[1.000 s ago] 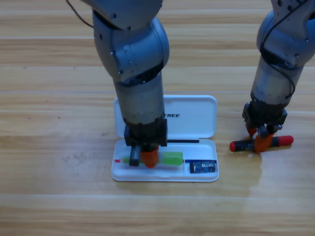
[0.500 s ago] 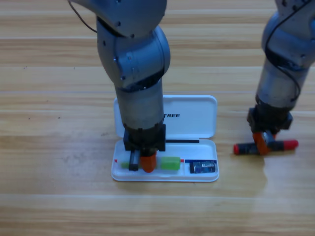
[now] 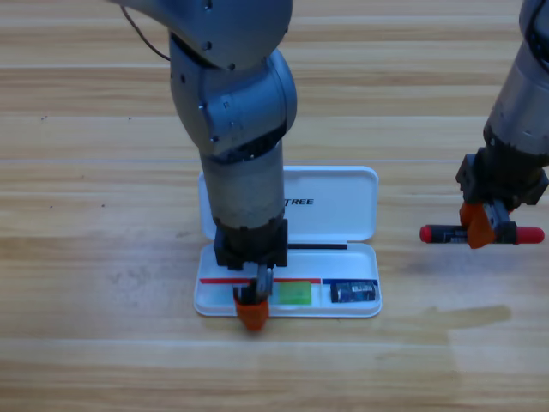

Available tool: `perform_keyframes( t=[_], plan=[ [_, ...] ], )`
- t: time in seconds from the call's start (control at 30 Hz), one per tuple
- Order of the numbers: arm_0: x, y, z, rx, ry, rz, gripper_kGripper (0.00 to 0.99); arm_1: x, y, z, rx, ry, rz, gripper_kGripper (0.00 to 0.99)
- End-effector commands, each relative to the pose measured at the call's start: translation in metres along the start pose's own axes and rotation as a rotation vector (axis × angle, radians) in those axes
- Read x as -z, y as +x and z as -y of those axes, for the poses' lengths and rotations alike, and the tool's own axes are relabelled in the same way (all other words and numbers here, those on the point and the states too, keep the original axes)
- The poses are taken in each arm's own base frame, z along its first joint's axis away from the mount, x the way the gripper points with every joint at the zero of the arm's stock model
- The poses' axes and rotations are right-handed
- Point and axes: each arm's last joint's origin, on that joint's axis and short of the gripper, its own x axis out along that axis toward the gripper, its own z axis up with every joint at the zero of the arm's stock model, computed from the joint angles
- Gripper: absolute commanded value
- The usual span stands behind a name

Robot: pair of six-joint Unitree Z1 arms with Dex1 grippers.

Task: Clean up eraser and pencils

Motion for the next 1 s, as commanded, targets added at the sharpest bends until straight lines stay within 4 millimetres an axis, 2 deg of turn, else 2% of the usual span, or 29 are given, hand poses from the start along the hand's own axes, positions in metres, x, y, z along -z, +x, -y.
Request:
perform_keyframes(
  t=[0.03, 0.13, 0.2, 0.3, 0.4, 0.5, 0.57, 0.73, 1.0],
  plan=[
    [0.003, 0.002, 0.011, 0.021, 0.011, -0.026, 0.99, -0.008, -0.011, -0.019, -0.038, -0.004, 0.02, 0.0],
    [0.017, -0.032, 0.013, -0.017, -0.002, 0.014, 0.99, -0.031, -0.012, -0.025, -0.043, -0.031, 0.024, 0.0],
    [0.038, -0.066, 0.013, -0.05, -0.035, 0.063, 0.99, -0.048, -0.008, -0.024, -0.044, -0.042, 0.027, 0.0],
    [0.089, -0.119, 0.015, -0.11, -0.096, 0.134, 0.99, -0.077, -0.001, -0.021, -0.049, -0.052, 0.027, 0.0],
    [0.147, -0.149, 0.019, -0.153, -0.175, 0.185, 0.99, -0.106, 0.009, -0.017, -0.049, -0.061, 0.027, 0.0],
    [0.184, -0.154, 0.02, -0.161, -0.234, 0.188, 0.99, -0.131, 0.022, -0.013, -0.048, -0.071, 0.024, 0.0],
    [0.193, -0.148, 0.019, -0.145, -0.252, 0.177, 0.989, -0.145, 0.031, -0.01, -0.047, -0.08, 0.023, 0.0],
    [0.198, -0.132, 0.025, -0.099, -0.255, 0.168, 0.986, -0.168, 0.057, -0.003, -0.035, -0.087, 0.008, 0.0],
    [0.2, -0.113, 0.032, -0.055, -0.257, 0.171, 0.988, -0.177, 0.081, 0.003, -0.034, -0.078, -0.018, 0.0]
  ],
)
